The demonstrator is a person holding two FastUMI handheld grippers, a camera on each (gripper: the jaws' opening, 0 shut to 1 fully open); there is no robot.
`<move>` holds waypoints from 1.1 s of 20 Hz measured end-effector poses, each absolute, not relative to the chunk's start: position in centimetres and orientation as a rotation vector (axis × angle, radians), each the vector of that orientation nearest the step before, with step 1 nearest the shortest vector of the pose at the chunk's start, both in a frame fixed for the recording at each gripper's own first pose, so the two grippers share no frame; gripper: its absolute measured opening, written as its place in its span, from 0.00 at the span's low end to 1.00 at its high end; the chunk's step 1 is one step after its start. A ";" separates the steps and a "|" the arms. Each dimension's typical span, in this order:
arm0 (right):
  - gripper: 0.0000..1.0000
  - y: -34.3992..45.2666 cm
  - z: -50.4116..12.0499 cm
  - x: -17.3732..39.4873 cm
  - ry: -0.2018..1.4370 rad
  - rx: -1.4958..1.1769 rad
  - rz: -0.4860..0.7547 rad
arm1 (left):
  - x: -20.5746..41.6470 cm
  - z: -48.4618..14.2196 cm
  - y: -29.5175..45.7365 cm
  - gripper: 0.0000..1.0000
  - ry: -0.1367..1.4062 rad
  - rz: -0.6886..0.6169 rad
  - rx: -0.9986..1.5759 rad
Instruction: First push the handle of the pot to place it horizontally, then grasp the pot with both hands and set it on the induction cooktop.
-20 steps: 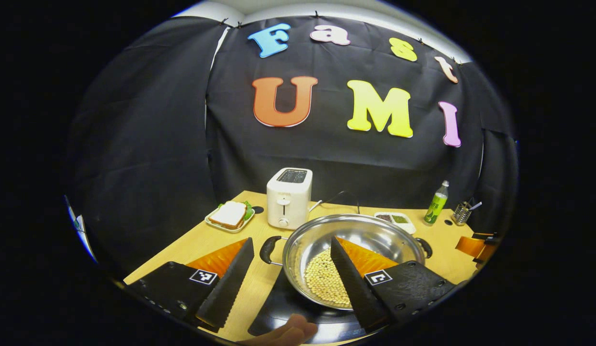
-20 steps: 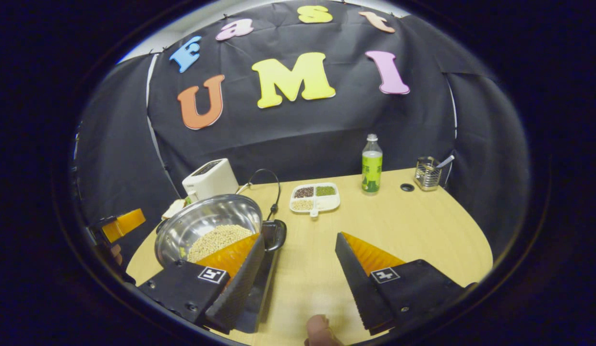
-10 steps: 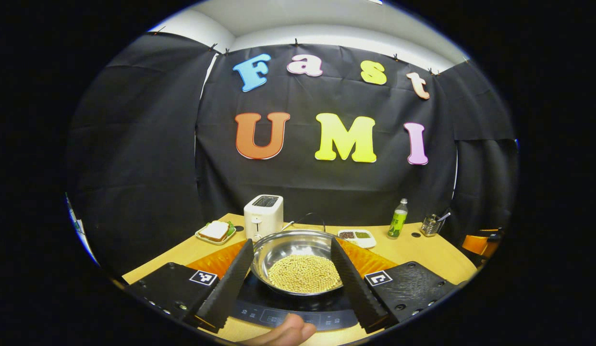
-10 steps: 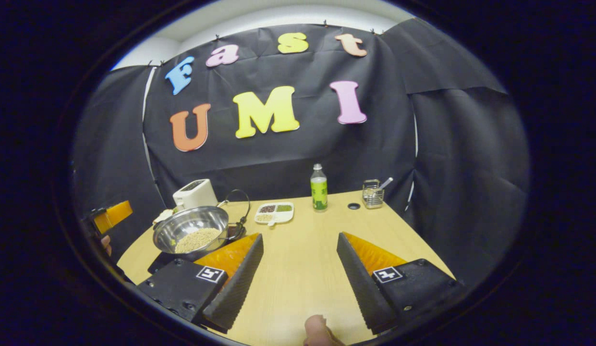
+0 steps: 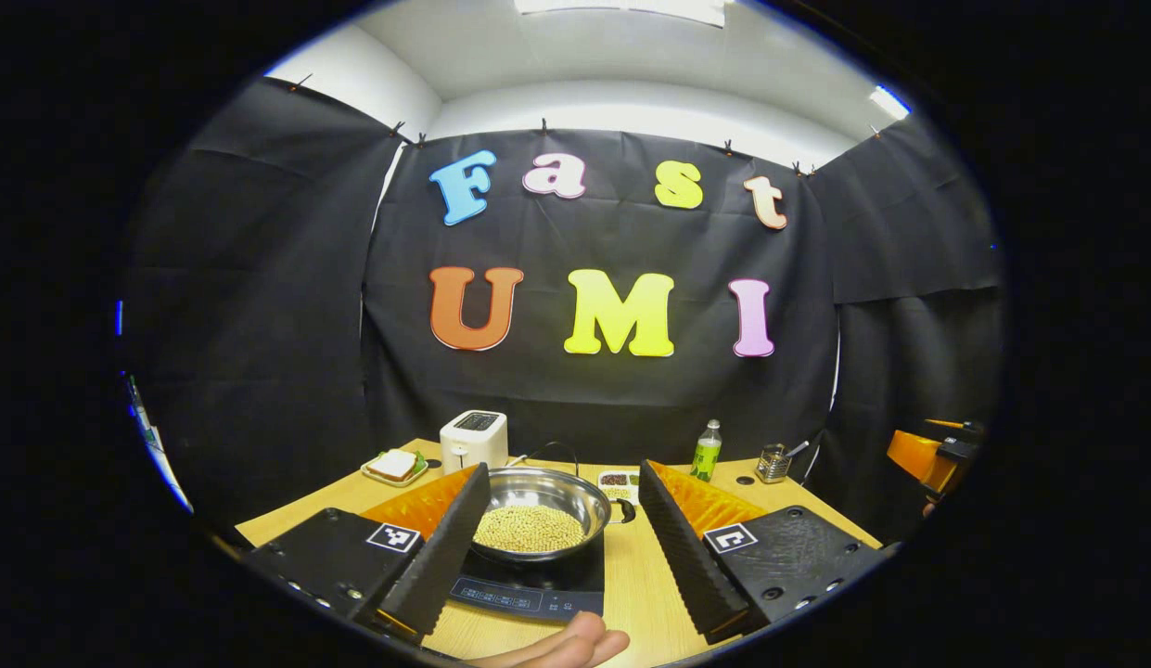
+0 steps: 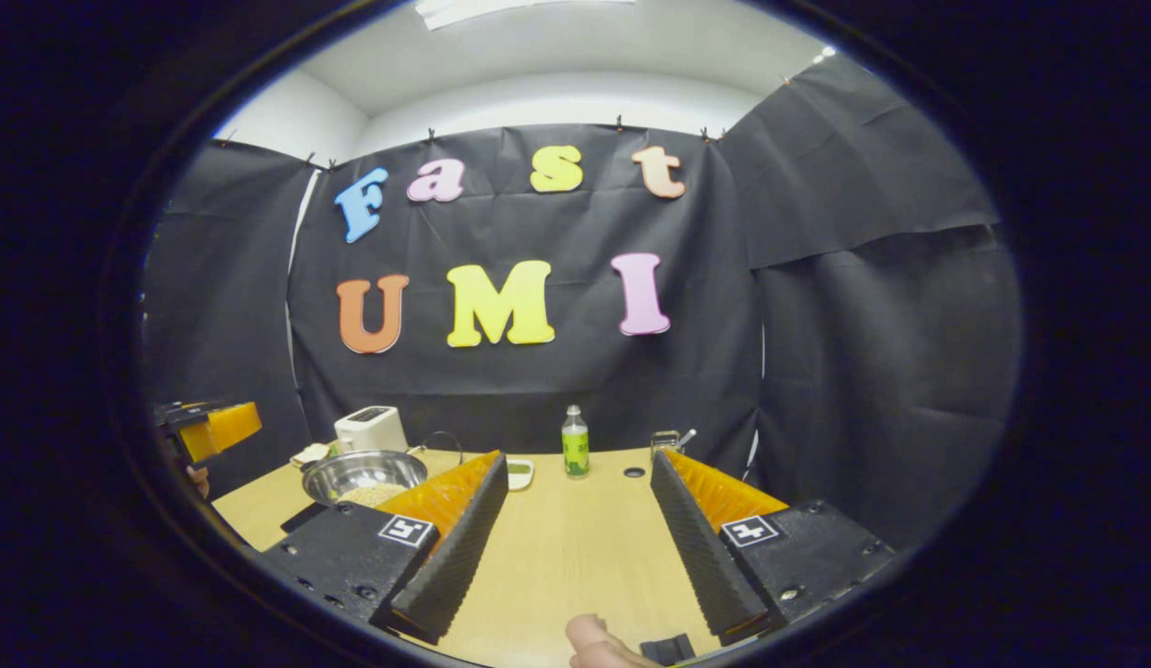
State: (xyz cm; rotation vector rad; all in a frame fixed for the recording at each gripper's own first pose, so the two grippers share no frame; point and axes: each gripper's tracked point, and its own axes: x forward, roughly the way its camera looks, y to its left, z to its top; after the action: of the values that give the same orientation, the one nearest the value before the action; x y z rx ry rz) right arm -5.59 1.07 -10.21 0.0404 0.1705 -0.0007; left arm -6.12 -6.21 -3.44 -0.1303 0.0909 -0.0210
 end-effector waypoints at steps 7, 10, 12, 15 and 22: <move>0.96 -2.6 -7.2 -7.9 0.041 0.125 -0.048 | -7.8 -0.9 -6.5 0.95 -0.019 -0.052 -0.163; 0.96 -3.2 -7.0 -8.4 0.018 0.105 -0.046 | -8.0 -1.3 -5.5 0.95 -0.006 -0.030 -0.154; 0.98 -3.1 -7.4 -8.6 0.028 0.099 -0.041 | -8.2 -1.5 -5.7 0.95 0.000 -0.031 -0.143; 0.96 -2.6 -7.3 -8.7 0.028 0.109 -0.017 | -8.6 -1.5 -6.3 0.95 0.000 -0.053 -0.136; 0.96 -1.8 -7.6 -9.1 0.023 0.117 0.020 | -9.6 -1.6 -6.9 0.95 -0.001 -0.074 -0.087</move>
State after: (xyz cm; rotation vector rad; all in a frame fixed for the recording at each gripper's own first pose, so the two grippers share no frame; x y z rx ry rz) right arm -9.08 -1.76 -7.62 0.1166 0.0230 0.0200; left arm -9.62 -6.87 -1.58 -0.0866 -0.0008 -0.0737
